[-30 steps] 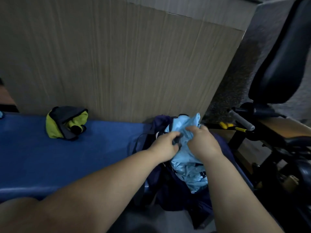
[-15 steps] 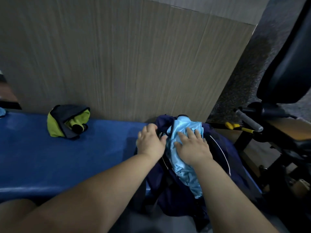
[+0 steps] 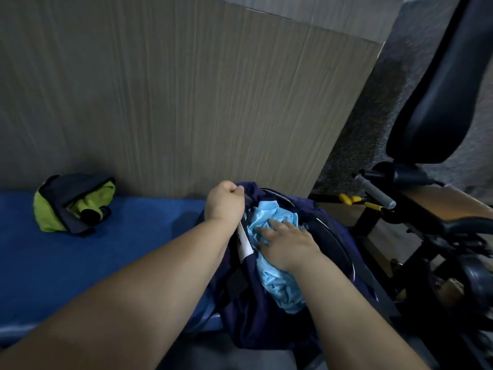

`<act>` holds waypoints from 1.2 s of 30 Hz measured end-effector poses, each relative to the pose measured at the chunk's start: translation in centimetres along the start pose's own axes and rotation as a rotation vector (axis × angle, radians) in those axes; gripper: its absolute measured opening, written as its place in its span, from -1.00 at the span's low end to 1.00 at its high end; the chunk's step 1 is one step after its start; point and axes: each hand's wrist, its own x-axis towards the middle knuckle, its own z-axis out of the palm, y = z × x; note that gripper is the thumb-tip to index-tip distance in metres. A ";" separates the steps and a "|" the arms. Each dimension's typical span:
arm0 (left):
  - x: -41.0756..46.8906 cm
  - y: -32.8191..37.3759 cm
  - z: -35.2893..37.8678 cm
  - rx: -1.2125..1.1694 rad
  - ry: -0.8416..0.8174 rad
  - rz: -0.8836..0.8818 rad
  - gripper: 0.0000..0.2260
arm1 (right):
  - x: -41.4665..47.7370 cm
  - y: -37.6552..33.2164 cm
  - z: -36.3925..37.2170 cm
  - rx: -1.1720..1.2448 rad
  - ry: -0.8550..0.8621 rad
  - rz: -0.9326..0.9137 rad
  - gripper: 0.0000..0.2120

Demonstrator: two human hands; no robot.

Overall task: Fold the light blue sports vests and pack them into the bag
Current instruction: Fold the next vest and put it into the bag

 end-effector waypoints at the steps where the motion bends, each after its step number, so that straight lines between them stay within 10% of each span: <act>1: 0.1 0.5 0.3 -0.049 0.012 0.006 -0.76 | 0.1 0.0 -0.2 -0.012 -0.014 -0.002 -0.49; 10: 1.3 4.5 0.4 -0.214 0.067 0.211 -0.69 | 0.6 -0.3 -0.1 -0.055 0.012 -0.027 -0.54; 15: 1.8 0.8 0.0 0.325 -0.222 0.183 -0.81 | 0.2 0.2 0.0 0.251 0.464 0.085 -0.67; 21: -2.2 -2.1 0.9 0.149 -0.493 0.121 -0.43 | -0.8 1.7 -0.1 0.179 0.339 0.053 -0.53; 25: -4.0 -2.7 0.2 0.347 -0.454 0.190 -0.46 | -1.7 3.3 -0.6 0.075 0.784 0.218 -0.53; 30: -5.5 -2.0 -0.8 0.472 -0.437 0.272 -0.55 | -3.2 5.7 -1.8 0.412 0.148 0.646 -0.37; 36: -5.8 -0.8 -0.5 0.326 -0.409 0.253 -0.66 | -4.4 6.7 -1.5 0.457 0.327 0.522 -0.75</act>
